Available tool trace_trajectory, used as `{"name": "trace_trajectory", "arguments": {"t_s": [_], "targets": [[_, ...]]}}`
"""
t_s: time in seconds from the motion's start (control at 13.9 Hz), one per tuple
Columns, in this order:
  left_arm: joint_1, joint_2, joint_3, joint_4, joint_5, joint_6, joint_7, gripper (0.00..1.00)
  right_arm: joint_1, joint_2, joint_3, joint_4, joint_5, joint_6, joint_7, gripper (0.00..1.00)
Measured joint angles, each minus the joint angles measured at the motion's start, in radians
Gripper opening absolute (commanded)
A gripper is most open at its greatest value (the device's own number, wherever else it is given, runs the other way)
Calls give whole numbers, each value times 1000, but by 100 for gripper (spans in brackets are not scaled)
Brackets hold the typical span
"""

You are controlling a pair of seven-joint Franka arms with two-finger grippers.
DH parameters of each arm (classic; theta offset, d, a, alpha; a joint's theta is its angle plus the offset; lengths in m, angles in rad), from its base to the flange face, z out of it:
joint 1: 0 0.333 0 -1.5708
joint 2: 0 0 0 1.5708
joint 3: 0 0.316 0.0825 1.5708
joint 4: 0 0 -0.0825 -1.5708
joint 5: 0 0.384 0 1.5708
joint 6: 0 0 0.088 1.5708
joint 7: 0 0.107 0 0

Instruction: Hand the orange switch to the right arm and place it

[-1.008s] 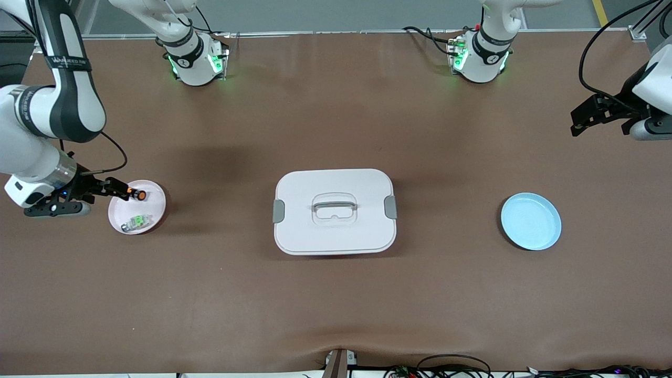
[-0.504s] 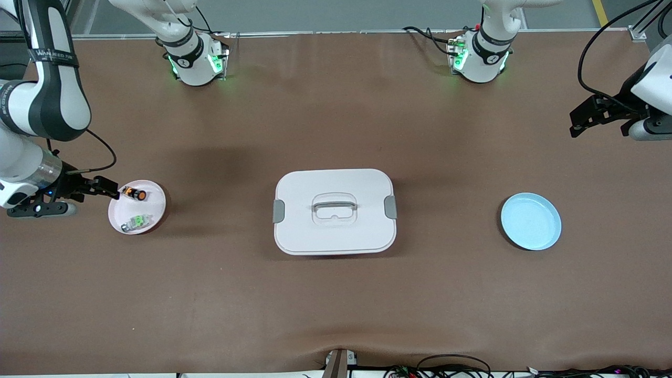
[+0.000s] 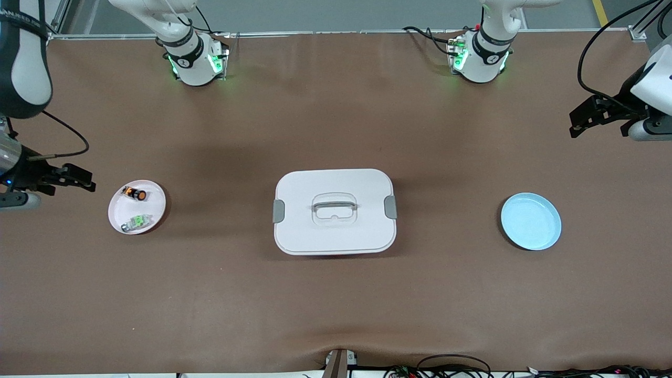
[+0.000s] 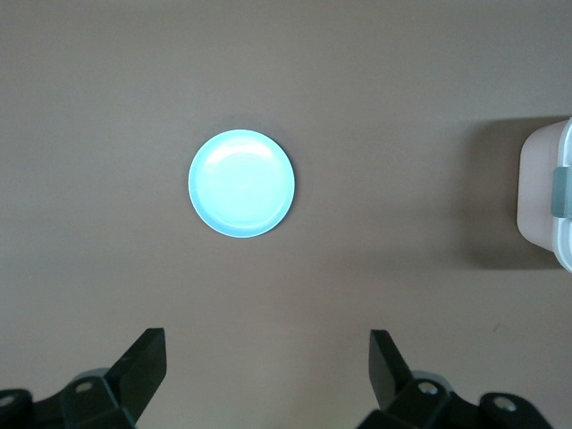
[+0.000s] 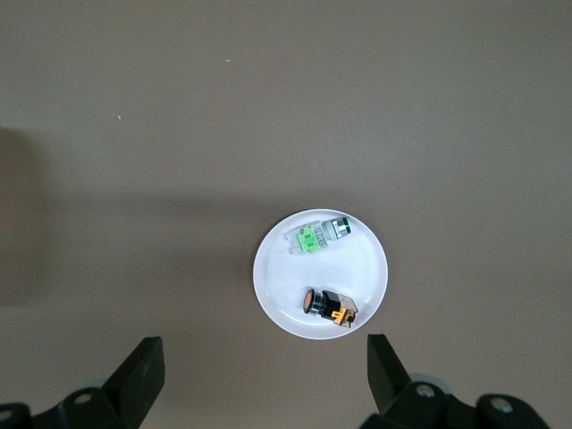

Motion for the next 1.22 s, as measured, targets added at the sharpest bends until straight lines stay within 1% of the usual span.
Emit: {"name": "trace_trajectory", "arguments": {"t_s": [0.22,0.36,0.79,1.01,1.22], "targets": [[0,0,0,0,-46,0,0,100,10,-34,1,6,0,-32,0,100],[0,0,0,0,-57,0,0,100,16,-58,1,6,0,-51,0,100],[0,0,-1,-2,-59,-1,0,100,17,-106,-3,6,0,-84,24,100],[0,0,-1,-9,-59,-6,0,100,17,-115,-3,6,0,-95,87,100],[0,0,-2,-24,-59,-8,0,100,17,-122,-2,9,0,-95,95,100]]}}
